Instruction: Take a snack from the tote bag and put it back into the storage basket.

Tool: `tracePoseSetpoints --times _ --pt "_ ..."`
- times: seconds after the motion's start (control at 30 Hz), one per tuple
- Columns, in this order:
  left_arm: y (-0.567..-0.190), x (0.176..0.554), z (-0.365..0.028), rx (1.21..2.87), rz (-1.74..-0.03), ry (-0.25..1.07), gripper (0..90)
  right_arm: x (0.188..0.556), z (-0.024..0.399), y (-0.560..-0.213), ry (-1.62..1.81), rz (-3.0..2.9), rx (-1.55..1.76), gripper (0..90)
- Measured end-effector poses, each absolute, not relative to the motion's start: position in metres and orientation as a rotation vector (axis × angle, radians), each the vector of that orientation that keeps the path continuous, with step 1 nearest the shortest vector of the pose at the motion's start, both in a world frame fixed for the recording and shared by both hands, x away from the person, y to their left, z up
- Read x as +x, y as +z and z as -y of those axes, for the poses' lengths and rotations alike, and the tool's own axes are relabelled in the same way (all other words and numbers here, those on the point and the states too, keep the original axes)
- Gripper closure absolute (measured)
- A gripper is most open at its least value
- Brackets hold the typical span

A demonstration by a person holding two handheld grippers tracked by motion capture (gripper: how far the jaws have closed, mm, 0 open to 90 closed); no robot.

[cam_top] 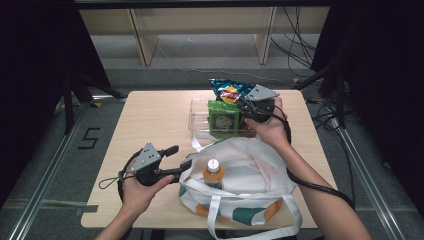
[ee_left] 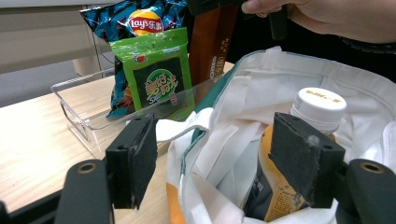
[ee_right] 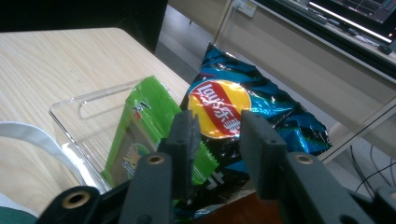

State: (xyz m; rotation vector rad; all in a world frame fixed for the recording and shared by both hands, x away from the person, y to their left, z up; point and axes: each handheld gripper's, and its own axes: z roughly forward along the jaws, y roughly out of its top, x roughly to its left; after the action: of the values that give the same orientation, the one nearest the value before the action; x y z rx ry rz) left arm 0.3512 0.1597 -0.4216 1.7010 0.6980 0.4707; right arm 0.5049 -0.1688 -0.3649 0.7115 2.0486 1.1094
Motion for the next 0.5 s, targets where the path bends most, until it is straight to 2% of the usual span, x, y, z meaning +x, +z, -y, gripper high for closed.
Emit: tracePoseSetpoints --times 0.33,0.5 --pt "-0.420 0.351 -0.160 1.693 -0.700 0.467 30.5 0.495 0.181 -0.362 1.178 -2.054 0.766 48.5" --pt "-0.419 0.351 -0.160 1.695 -0.703 0.458 26.8 0.488 0.191 -0.359 1.224 -2.068 0.809 43.4"
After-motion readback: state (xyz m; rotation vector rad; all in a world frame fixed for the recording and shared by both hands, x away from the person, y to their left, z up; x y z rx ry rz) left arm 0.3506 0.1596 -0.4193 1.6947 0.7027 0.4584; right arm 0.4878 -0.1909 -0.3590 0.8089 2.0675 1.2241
